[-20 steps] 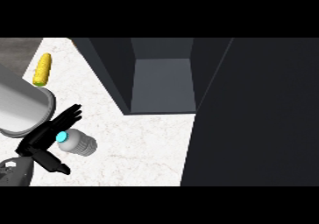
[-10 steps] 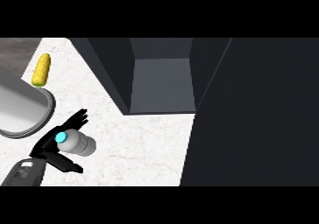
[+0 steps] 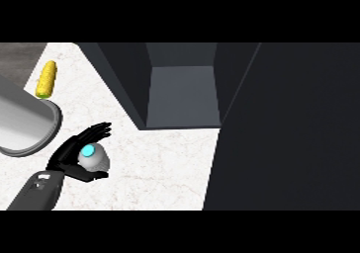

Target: Pick up the bottled water, place it into the cabinet and close the cabinet

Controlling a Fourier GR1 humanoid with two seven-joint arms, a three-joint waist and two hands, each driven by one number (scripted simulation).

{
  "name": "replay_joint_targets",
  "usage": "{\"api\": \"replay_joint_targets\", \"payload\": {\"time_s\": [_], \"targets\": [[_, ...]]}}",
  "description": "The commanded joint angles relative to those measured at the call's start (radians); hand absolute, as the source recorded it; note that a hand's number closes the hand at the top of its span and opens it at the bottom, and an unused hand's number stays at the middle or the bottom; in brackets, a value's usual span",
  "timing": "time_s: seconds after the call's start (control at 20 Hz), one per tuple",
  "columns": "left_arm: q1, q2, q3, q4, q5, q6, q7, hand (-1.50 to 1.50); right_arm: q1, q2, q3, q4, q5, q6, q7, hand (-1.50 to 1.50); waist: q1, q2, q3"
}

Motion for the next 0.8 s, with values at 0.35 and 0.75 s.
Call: {"api": "replay_joint_targets", "payload": {"time_s": [0.35,0.75], "targets": [[0.005,-0.035,-0.142,-0.056,-0.111,-0.016,-0.238,1.5,0.011,-0.037,0.006,-0.096,0.036,-0.013,0.041,-1.5,0.0,-0.004,-0.002],[0.061,-0.205,0.004,-0.132,0.023,0.386,-0.246,1.5,-0.001,-0.049,-0.025,-0.034,0.017,-0.026,0.003,-1.5,0.029,-0.009,0.001]]}}
